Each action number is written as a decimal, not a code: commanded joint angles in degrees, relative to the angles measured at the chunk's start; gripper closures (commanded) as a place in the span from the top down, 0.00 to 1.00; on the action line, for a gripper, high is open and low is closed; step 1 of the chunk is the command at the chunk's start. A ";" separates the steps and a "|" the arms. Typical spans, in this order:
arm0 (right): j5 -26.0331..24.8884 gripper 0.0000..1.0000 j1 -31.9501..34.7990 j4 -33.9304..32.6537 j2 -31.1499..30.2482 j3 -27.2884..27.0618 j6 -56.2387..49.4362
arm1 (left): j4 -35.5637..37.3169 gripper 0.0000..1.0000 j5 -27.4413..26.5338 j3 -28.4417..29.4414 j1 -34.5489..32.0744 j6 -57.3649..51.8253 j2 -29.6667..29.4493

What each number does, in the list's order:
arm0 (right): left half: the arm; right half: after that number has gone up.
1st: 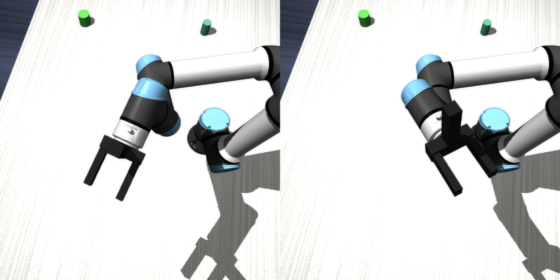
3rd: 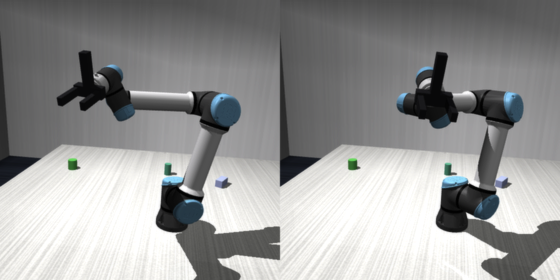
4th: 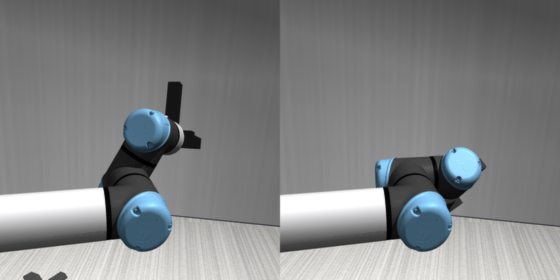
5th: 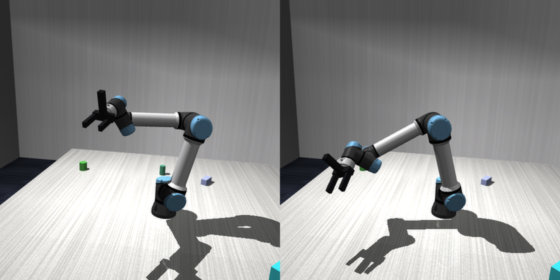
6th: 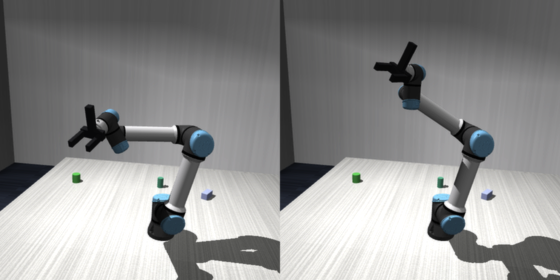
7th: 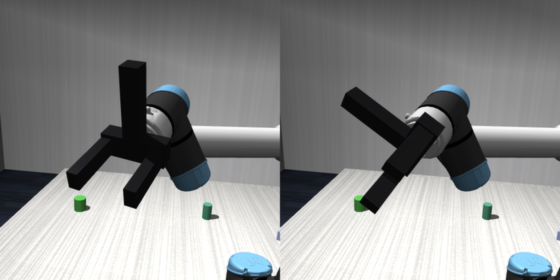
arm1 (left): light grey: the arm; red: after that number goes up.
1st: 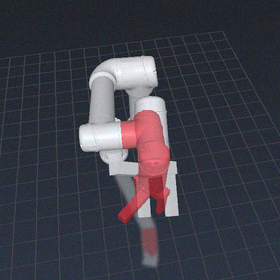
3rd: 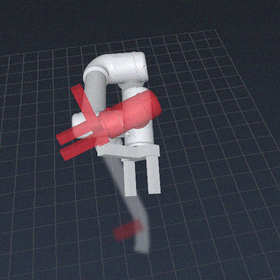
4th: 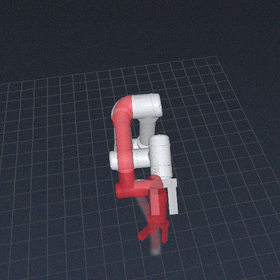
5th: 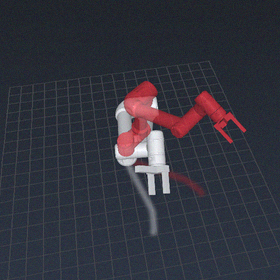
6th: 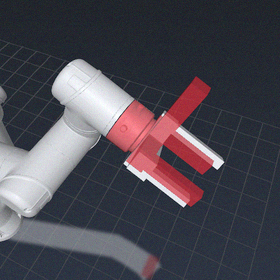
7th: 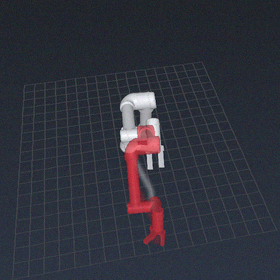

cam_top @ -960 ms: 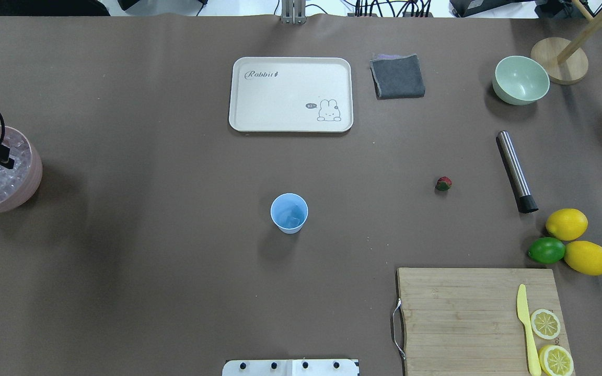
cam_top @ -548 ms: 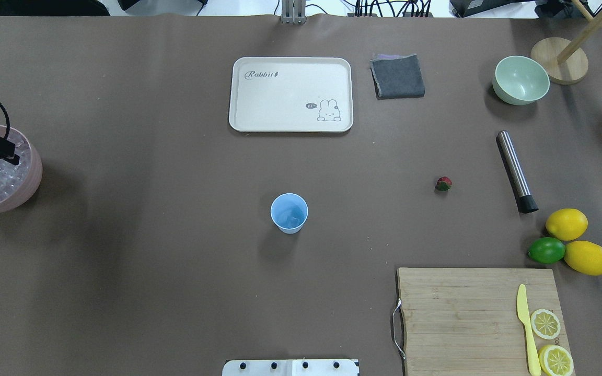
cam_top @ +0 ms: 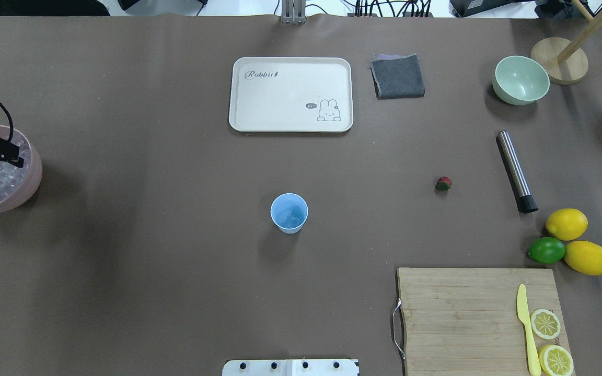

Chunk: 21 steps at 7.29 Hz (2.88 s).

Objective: Mash ice and strawberries in cup
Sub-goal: 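Lower the left gripper into the bowl and grasp another ice cube, then carry the second ice cube over the cup and open the left gripper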

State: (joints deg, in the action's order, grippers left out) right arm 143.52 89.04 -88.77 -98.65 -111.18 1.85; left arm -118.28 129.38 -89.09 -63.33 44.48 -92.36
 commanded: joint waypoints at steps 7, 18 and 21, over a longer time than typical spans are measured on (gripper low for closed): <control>2.11 1.00 0.78 -0.18 -2.59 -2.20 0.09 | -2.13 0.00 -2.90 -0.91 0.93 3.34 0.52; 2.20 1.00 0.61 -0.09 -3.03 -1.94 0.09 | 21.94 0.00 5.62 -17.44 2.56 2.23 -16.05; 2.20 1.00 0.61 -0.09 -3.03 -1.85 0.53 | 27.55 0.00 -3.38 -16.82 17.23 15.59 -29.41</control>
State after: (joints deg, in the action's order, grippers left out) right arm 145.72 89.65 -88.86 -101.69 -113.06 2.19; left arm -93.92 130.87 -106.19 -51.95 54.53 -115.78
